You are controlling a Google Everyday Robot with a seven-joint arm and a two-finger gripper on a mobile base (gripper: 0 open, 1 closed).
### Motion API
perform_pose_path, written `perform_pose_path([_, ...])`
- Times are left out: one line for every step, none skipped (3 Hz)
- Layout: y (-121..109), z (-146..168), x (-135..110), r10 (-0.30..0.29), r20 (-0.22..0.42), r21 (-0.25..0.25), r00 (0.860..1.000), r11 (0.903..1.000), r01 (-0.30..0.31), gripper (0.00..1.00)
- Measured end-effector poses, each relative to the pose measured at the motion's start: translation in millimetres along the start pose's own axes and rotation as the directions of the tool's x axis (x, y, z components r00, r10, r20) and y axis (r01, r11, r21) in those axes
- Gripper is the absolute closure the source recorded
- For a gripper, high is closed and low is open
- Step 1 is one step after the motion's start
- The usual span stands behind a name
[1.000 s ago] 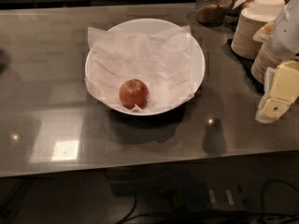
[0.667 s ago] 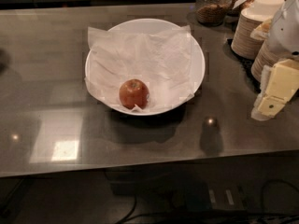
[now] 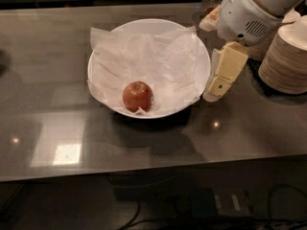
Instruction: Pick apple from white bowl
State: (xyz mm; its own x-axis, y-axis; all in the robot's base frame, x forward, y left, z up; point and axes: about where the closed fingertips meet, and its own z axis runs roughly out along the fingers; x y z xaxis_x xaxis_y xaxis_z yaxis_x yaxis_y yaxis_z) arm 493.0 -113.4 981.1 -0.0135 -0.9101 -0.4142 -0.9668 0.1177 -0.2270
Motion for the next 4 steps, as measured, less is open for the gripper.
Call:
perform_pose_path([2,18,-48,-0.106,0.079,-0.056,0.991,0.9923,0.11,0.0])
perform_pose_path([3,19,-50,-0.109,0.081,-0.057,0.991,0.9919,0.114,0.0])
perform_pose_path([2,23,-49,-0.1,0.086,-0.054,0.991,0.993,0.105,0.0])
perform_pose_path([-4,59,-70,-0.099,0.187,-0.077,0.977,0.9903,0.115,0.0])
